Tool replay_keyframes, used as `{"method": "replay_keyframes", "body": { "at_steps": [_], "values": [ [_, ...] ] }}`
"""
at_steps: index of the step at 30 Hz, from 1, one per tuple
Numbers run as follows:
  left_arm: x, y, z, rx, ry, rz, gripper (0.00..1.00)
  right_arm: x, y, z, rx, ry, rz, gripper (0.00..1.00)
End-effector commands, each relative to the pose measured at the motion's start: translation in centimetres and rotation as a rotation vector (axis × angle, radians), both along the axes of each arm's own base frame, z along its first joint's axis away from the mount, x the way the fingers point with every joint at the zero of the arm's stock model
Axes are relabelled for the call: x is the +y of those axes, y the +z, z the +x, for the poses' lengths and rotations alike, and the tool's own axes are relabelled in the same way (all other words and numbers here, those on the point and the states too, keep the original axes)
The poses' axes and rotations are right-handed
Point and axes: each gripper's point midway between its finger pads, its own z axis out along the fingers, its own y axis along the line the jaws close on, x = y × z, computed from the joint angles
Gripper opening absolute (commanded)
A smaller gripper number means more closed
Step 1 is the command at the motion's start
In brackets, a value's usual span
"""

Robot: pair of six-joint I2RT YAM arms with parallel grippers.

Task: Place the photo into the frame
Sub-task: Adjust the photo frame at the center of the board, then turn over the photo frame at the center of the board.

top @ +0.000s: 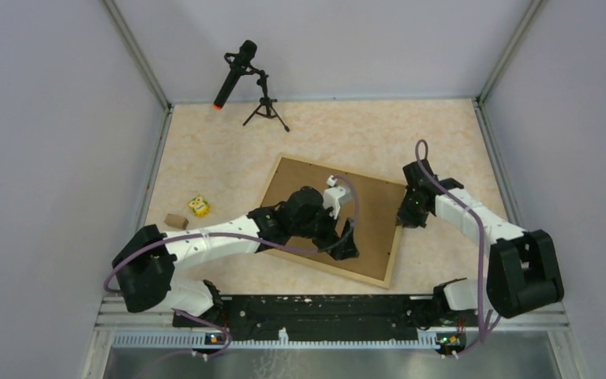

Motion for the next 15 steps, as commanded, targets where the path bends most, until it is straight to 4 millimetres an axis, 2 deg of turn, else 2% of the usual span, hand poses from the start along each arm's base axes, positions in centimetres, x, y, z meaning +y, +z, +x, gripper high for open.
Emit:
{"method": "replay_keyframes", "body": {
  "at_steps": [1, 5, 7, 9, 13, 15],
  "values": [
    [-2.7, 1.2, -0.7, -0.217, -0.072, 0.003, 0.98, 1.8, 6.6, 2.1, -0.191, -0.117, 0.162, 0.0],
    [-3.0, 1.3, -2.0, -0.598, -0.112, 0.057, 0.99, 2.0, 7.7, 2.3, -0.243, -0.184, 0.216, 0.0],
    [-3.1, 1.3, -3.3, -0.804, -0.172, 0.071, 0.99, 2.0, 7.9, 2.3, -0.24, -0.186, 0.215, 0.0],
    [-3.4, 1.3, -4.5, -0.939, -0.2, 0.077, 0.99, 2.3, 8.1, 2.2, -0.233, -0.172, 0.222, 0.0],
    [-4.4, 0.2, -6.3, -1.044, -0.28, 0.113, 0.99, 2.4, 8.1, 2.2, -0.225, -0.157, 0.22, 0.0],
    [-4.5, -0.6, -6.1, -0.998, -0.25, 0.162, 0.99, 2.1, 8.1, 2.2, -0.226, -0.148, 0.202, 0.0]
  ]
}}
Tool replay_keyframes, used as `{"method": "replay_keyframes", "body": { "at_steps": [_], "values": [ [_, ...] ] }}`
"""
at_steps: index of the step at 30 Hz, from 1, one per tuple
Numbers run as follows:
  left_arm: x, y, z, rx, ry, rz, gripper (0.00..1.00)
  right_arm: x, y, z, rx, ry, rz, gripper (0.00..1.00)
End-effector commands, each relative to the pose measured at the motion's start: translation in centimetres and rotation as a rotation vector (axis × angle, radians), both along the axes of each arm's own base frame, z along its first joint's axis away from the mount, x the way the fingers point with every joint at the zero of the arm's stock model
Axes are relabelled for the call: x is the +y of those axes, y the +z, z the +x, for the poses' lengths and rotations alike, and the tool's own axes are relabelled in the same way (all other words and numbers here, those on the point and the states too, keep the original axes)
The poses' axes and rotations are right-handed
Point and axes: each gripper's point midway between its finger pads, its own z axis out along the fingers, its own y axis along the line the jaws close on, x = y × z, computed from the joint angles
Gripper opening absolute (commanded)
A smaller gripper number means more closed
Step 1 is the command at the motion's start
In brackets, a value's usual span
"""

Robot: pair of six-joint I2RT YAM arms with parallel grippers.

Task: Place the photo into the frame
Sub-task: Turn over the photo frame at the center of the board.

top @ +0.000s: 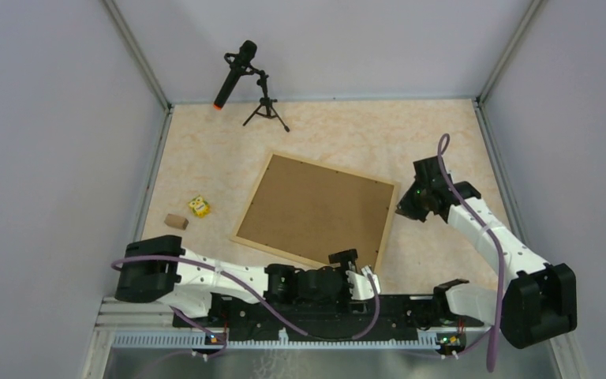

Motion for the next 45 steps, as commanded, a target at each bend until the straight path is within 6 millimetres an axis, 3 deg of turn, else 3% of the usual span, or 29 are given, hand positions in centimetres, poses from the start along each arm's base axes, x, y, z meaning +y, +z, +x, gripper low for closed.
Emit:
{"method": "replay_keyframes", "body": {
  "at_steps": [1, 2, 3, 4, 5, 6, 8, 10, 12, 14, 15, 19, 24, 28, 34, 40, 45],
  "values": [
    [-1.3, 1.7, 2.0, -0.112, 0.088, -0.021, 0.99, 0.2, 1.5, 1.2, -0.052, 0.019, -0.004, 0.0],
    [-1.6, 1.7, 1.5, -0.092, 0.059, -0.018, 0.99, 0.4, 1.3, 1.3, -0.063, 0.066, -0.008, 0.0],
    [-1.7, 1.6, 0.9, -0.07, 0.031, -0.023, 0.99, 1.1, 0.8, 1.3, -0.061, 0.135, -0.002, 0.17],
    [-1.8, 1.7, 0.5, -0.053, 0.013, -0.036, 0.99, 1.8, 0.3, 1.1, -0.047, 0.214, 0.01, 0.44],
    [-1.8, 1.7, 0.1, -0.03, -0.006, -0.044, 0.99, 2.5, -0.3, 0.6, -0.023, 0.285, 0.028, 0.62],
    [-1.7, 1.6, -0.2, -0.005, -0.026, -0.043, 0.99, 2.9, -1.1, 0.1, 0.018, 0.331, 0.031, 0.74],
    [-1.7, 1.5, -1.0, 0.04, -0.063, -0.043, 0.99, 2.5, -3.0, -0.6, 0.089, 0.371, -0.001, 0.84],
    [-1.5, 1.3, -1.4, 0.058, -0.087, -0.038, 0.99, 2.0, -5.0, -1.3, 0.178, 0.411, -0.039, 0.87],
    [-1.2, 1.2, -1.6, 0.065, -0.103, -0.029, 0.99, 1.9, -6.6, -2.1, 0.262, 0.453, -0.05, 0.79],
    [-0.9, 1.2, -1.7, 0.068, -0.115, -0.02, 0.99, 1.7, -7.5, -2.5, 0.304, 0.458, -0.061, 0.57],
    [-0.7, 1.2, -1.7, 0.067, -0.121, -0.017, 0.99, 1.8, -7.6, -2.5, 0.31, 0.459, -0.062, 0.52],
    [-0.2, 1.1, -1.3, 0.06, -0.127, -0.011, 0.99, 1.9, -8.4, -2.7, 0.348, 0.482, -0.068, 0.49],
    [-0.2, 0.7, 0.7, 0.063, -0.069, -0.014, 0.99, 2.1, -9.9, -2.9, 0.407, 0.478, -0.093, 0.36],
    [-1.0, 0.1, 2.2, 0.072, 0.007, 0.024, 0.99, 2.4, -10.1, -2.6, 0.442, 0.435, -0.086, 0.0],
    [-2.2, -1.5, 0.7, 0.122, -0.044, 0.099, 0.99, 3.5, -7.3, -3.4, 0.5, 0.369, -0.009, 0.0],
    [-1.8, -0.9, -1.0, 0.031, -0.097, 0.076, 0.99, 2.9, -3.7, -3.7, 0.504, 0.317, -0.013, 0.0],
    [-1.6, -1.6, 0.3, -0.072, -0.045, 0.117, 0.99, 3.2, -2.8, -4.3, 0.527, 0.305, 0.028, 0.0]
  ]
}}
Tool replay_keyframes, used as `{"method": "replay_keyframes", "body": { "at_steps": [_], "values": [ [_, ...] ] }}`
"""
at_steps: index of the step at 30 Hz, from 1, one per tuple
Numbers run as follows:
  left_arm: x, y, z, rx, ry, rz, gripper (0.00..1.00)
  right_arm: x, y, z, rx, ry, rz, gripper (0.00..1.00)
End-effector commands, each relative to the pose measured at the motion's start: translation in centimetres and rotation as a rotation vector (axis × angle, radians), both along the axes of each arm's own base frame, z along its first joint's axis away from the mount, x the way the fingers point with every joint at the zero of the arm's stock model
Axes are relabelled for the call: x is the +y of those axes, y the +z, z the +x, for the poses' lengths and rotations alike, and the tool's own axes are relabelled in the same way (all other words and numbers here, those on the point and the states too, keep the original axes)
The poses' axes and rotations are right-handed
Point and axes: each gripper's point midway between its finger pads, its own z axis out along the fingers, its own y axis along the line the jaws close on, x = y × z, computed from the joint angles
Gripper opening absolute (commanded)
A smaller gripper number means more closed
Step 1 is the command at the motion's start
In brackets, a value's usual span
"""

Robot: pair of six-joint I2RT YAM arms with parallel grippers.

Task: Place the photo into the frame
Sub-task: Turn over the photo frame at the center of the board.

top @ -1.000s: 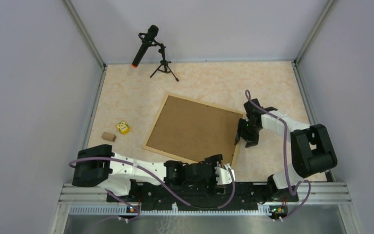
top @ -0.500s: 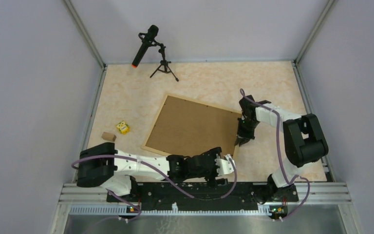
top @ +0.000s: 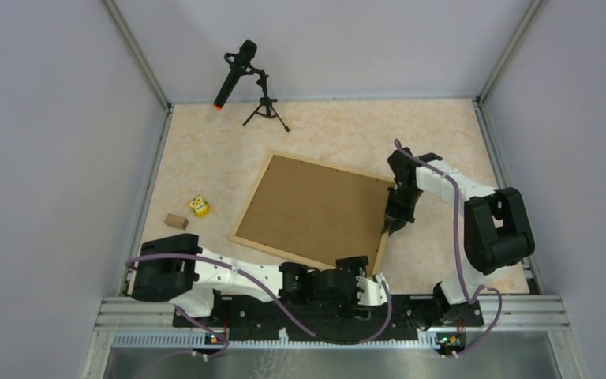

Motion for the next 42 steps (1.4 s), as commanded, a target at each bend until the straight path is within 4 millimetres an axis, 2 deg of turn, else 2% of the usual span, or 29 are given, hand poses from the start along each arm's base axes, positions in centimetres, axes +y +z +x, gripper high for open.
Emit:
{"method": "replay_keyframes", "body": {
  "at_steps": [1, 4, 7, 10, 13, 15, 17, 21, 24, 25, 26, 27, 28, 29, 31, 34, 37, 40, 42],
  "values": [
    [-0.6, 1.2, 1.7, -0.13, 0.047, -0.021, 0.99, 0.6, 2.9, -0.5, 0.01, -0.059, 0.042, 0.0],
    [-0.8, 0.4, 2.7, -0.236, 0.094, 0.018, 0.99, 1.1, 3.3, -0.8, 0.016, -0.077, 0.074, 0.0],
    [-0.5, 0.0, 4.9, -0.413, 0.206, 0.068, 0.96, 1.4, 3.8, -0.7, 0.003, -0.094, 0.094, 0.0],
    [-0.4, -0.9, 4.9, -0.53, 0.176, 0.116, 0.94, 1.3, 4.0, -0.6, -0.003, -0.103, 0.089, 0.0],
    [-0.2, 0.1, 6.0, -0.626, 0.233, 0.089, 0.94, 1.4, 4.4, -0.8, -0.001, -0.106, 0.103, 0.0],
    [0.3, 1.7, 7.2, -0.706, 0.317, 0.05, 0.9, 1.5, 4.5, -1.0, -0.006, -0.115, 0.11, 0.0],
    [0.6, 2.9, 7.9, -0.769, 0.371, 0.016, 0.81, 1.5, 4.7, -1.1, -0.016, -0.123, 0.113, 0.0],
    [1.2, 5.0, 8.5, -0.884, 0.43, -0.033, 0.52, 0.9, 5.0, -0.8, -0.053, -0.129, 0.086, 0.0],
    [1.5, 6.7, 8.8, -0.928, 0.474, -0.069, 0.41, -0.3, 5.8, 0.4, -0.163, -0.124, 0.03, 0.0],
    [1.6, 7.3, 8.8, -0.932, 0.49, -0.08, 0.34, -0.4, 6.3, 1.0, -0.212, -0.119, 0.034, 0.03],
    [1.6, 7.8, 8.9, -0.938, 0.502, -0.088, 0.26, -0.4, 6.9, 1.5, -0.266, -0.114, 0.049, 0.15],
    [1.7, 8.3, 8.9, -0.939, 0.518, -0.096, 0.16, 0.0, 7.6, 2.1, -0.324, -0.095, 0.087, 0.31],
    [1.7, 9.0, 9.0, -0.942, 0.532, -0.106, 0.09, 0.6, 8.7, 2.7, -0.385, -0.069, 0.138, 0.47],
    [1.7, 9.8, 9.1, -0.947, 0.546, -0.124, 0.08, 1.1, 10.1, 3.3, -0.452, -0.05, 0.189, 0.59],
    [1.5, 11.4, 9.3, -0.958, 0.572, -0.152, 0.05, 1.4, 13.4, 4.6, -0.587, -0.031, 0.239, 0.75],
    [1.3, 15.2, 9.3, -0.956, 0.63, -0.245, 0.0, -0.4, 20.5, 5.8, -0.846, -0.044, 0.194, 0.87],
    [0.5, 19.5, 9.2, -0.87, 0.659, -0.341, 0.0, -3.7, 27.7, 5.3, -1.104, -0.112, 0.1, 0.95],
    [-1.5, 22.8, 8.6, -0.633, 0.574, -0.447, 0.0, -5.8, 33.3, 3.7, -1.313, -0.124, 0.054, 0.99],
    [-1.8, 24.9, 9.1, -0.386, 0.519, -0.539, 0.0, -7.0, 35.5, 2.6, -1.388, -0.131, 0.023, 0.99]
  ]
}}
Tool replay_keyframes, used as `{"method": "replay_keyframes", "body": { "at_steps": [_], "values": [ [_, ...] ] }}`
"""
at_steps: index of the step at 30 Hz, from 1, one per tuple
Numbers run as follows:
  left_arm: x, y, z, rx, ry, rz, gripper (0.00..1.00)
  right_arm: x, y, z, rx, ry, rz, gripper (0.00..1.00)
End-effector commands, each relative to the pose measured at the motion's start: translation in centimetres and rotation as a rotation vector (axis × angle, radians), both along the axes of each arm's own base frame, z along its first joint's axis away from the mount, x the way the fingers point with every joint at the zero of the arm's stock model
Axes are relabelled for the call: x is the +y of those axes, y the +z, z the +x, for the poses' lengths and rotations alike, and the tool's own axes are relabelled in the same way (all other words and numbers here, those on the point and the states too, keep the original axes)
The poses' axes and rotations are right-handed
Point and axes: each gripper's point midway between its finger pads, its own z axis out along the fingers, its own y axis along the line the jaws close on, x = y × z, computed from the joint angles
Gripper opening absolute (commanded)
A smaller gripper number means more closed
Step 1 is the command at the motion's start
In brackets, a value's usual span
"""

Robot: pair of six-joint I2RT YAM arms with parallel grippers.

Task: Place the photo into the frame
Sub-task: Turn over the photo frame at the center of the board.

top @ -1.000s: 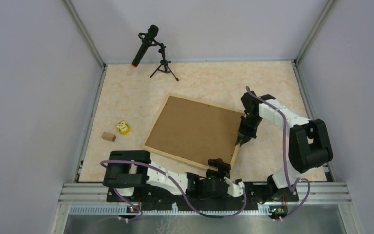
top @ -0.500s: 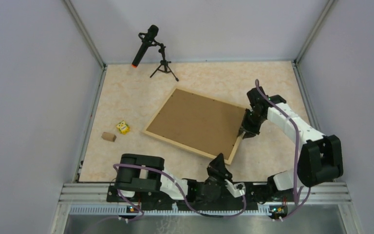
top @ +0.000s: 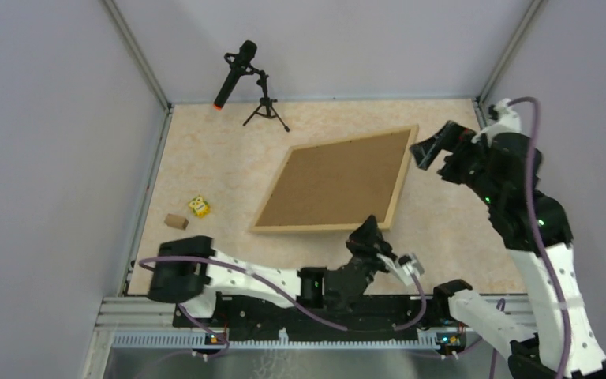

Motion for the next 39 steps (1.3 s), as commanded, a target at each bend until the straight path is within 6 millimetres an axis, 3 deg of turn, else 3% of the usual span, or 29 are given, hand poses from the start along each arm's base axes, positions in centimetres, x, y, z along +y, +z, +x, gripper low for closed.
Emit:
{"method": "replay_keyframes", "body": {
  "at_steps": [1, 4, 10, 12, 15, 18, 22, 25, 28, 31, 36, 39],
  "values": [
    [-0.7, 11.0, 0.1, 0.437, -0.276, -0.509, 0.0, -4.2, 7.1, -2.0, -0.251, -0.132, -0.086, 0.99],
    [0.8, 14.3, 2.1, 0.65, -0.417, -0.664, 0.0, -5.3, 7.9, -3.0, -0.277, -0.165, -0.101, 0.99],
    [3.8, 19.1, 3.8, 0.793, -0.534, -0.828, 0.0, -5.2, 6.7, -3.2, -0.27, -0.151, -0.109, 0.99],
    [4.7, 19.7, 4.1, 0.843, -0.549, -0.871, 0.0, -4.9, 5.9, -2.9, -0.256, -0.139, -0.114, 0.99],
    [6.6, 19.0, 6.0, 0.932, -0.495, -0.954, 0.0, -4.0, 4.4, -2.1, -0.222, -0.099, -0.117, 0.99],
    [9.8, 16.3, 9.0, 1.014, -0.381, -1.062, 0.0, -2.7, 2.2, -1.1, -0.168, -0.052, -0.108, 0.99],
    [17.2, 11.7, 12.9, 1.094, -0.163, -1.25, 0.0, -1.1, -0.8, -0.1, -0.088, 0.012, -0.094, 0.99],
    [22.4, 8.3, 14.6, 1.059, -0.05, -1.33, 0.0, -0.2, -3.0, 0.4, -0.037, 0.053, -0.085, 0.99],
    [26.5, 3.5, 15.5, 1.135, 0.078, -1.384, 0.0, 0.8, -4.8, 0.8, 0.006, 0.094, -0.069, 0.99],
    [30.4, 0.4, 16.3, 1.103, 0.181, -1.431, 0.0, 1.4, -6.2, 1.1, 0.04, 0.119, -0.063, 0.99],
    [37.4, -6.2, 16.5, 1.083, 0.521, -1.444, 0.0, 1.6, -7.4, 1.1, 0.07, 0.137, -0.075, 0.99],
    [39.6, -9.3, 16.2, 1.088, 0.648, -1.439, 0.0, 1.4, -7.4, 1.1, 0.062, 0.137, -0.088, 0.99]
  ]
}}
